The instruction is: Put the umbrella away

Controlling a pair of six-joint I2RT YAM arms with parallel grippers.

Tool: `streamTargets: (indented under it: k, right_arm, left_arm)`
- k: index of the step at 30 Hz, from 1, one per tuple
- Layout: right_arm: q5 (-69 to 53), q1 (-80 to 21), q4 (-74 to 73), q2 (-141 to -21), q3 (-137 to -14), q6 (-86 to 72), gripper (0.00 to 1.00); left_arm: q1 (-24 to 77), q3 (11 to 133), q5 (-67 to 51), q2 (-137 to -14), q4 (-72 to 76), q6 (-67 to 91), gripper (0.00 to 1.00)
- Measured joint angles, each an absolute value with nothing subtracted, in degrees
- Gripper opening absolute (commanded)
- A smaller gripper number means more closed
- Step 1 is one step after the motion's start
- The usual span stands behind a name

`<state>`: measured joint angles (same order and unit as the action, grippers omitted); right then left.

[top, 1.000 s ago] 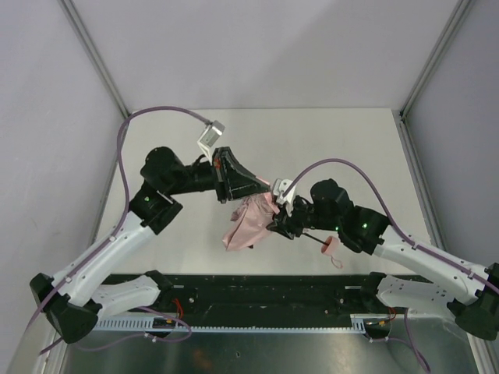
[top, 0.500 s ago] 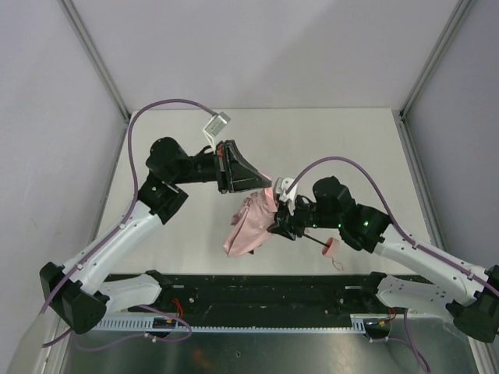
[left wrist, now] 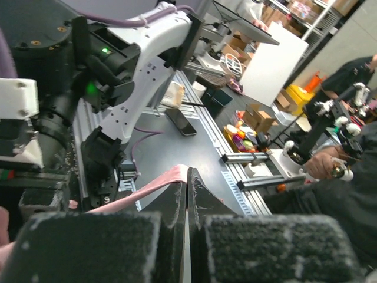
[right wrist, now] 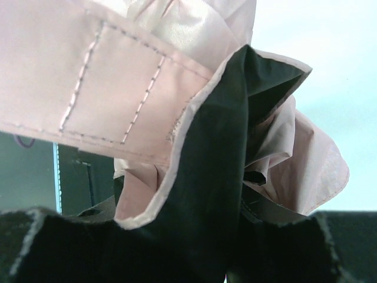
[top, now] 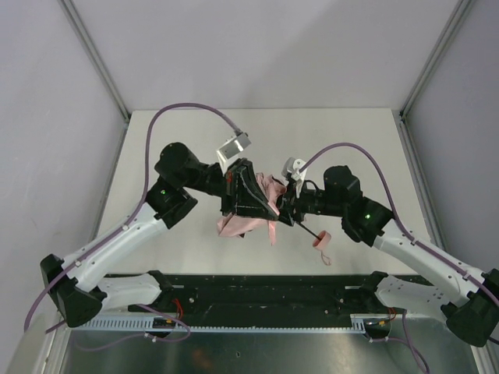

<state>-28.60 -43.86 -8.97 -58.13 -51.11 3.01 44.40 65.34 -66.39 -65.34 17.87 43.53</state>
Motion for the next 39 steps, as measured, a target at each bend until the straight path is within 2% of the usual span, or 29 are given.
streamTargets:
  k: [8, 13, 27, 34, 39]
  right_arm:
    - [-30.55, -42.68, -8.38, -58.85, -51.11, 2.94, 0.0]
    - [-31.7, -42.46, -8.67, -60.18, -51.11, 2.96, 0.0]
    - [-41.52, -47.37, -5.61, -58.87, -51.37, 4.4, 0.0]
    - [-39.57, -51.9, -5.69, -58.81, -51.44, 4.49, 0.0]
    - [-33.34, -54.54, -8.51, -57.56, -51.37, 5.78, 0.0]
  left_arm:
    - [47.86, 66.63, -68.05, -70.02, 19.33, 44.16, 0.0]
    - [47.86, 67.2, -64.64, -70.72, 19.11, 44.42, 0.0]
    - [43.13, 69.56, -39.64, -63.48, 14.96, 40.51, 0.0]
    - [42.78, 68.93, -28.12, -62.57, 9.61, 42.28, 0.0]
    - [42.17, 68.77, -23.62, -62.57, 5.5, 44.97, 0.0]
